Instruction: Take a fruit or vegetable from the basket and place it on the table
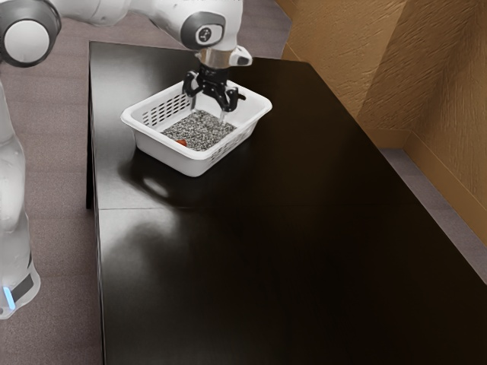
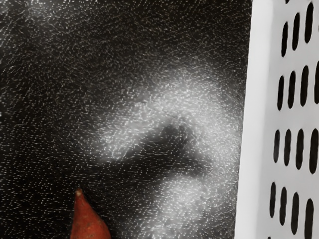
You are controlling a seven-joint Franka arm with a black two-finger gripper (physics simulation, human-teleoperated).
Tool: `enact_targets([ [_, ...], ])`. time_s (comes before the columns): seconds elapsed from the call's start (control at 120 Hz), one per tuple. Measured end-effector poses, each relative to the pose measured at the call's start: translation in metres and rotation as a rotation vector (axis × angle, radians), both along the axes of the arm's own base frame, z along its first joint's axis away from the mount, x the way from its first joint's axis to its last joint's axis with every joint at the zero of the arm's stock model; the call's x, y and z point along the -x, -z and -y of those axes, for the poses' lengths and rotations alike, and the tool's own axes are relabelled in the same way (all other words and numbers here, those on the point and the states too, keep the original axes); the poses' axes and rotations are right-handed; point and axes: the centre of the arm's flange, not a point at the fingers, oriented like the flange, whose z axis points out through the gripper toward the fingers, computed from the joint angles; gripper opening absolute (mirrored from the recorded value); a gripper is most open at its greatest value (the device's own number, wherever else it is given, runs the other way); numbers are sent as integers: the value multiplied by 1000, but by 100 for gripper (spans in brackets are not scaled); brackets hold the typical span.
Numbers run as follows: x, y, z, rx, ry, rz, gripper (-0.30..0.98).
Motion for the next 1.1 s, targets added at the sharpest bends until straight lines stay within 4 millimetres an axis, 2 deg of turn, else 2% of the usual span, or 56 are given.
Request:
enact_targets([
  [0.05, 2, 2, -4, -12, 9, 0, 69],
  [0.383, 10, 40, 7, -11, 87, -16, 69],
  [0.508, 24, 51, 5, 4, 89, -15, 69],
  [0.825, 41, 51, -2, 15, 86, 14, 68],
  [1.0, 46, 58, 4, 24, 101, 14, 68],
  [1.1, 58, 56, 12, 36, 112, 34, 68],
])
